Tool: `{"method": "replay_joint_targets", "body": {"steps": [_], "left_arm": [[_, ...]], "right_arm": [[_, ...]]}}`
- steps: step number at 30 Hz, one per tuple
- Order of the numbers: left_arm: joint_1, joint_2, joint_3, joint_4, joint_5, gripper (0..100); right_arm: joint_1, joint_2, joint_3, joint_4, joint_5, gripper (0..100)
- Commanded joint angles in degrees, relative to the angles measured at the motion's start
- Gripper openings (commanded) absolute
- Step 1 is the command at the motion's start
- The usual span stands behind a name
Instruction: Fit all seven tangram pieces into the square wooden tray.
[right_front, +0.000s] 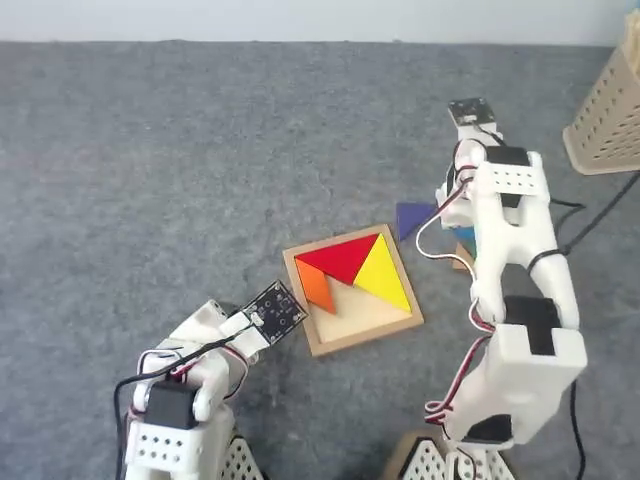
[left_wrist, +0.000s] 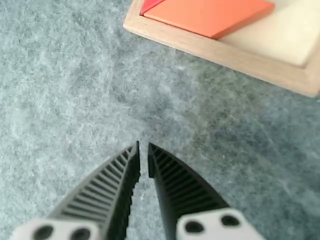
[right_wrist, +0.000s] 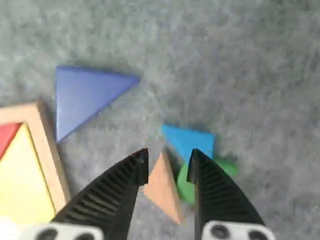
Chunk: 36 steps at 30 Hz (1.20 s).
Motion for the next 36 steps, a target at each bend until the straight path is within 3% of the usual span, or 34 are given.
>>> {"method": "replay_joint_targets", "body": {"steps": [1, 9, 18, 27, 36], "left_arm": [[-0.2, -1.0, -0.6, 0.3, -0.6, 3], [-0.2, -1.0, -0.6, 0.3, -0.6, 3], [-0.2, -1.0, -0.6, 0.3, -0.6, 3], [-0.2, -1.0, -0.6, 0.3, -0.6, 3], [-0.2, -1.0, -0.6, 0.3, -0.6, 3]], "right_arm": [[1.6, 0.5, -0.7, -1.7, -0.3, 14.8], [2.0, 8.9, -3.4, 0.7, -0.2, 14.8], [1.4, -3.0, 1.6, 2.2, 1.5, 14.8], [-4.5, -17.4, 17.3, 2.7, 16.4, 14.6], [-0.5, -9.1, 19.2, -3.8, 17.3, 14.9]]}}
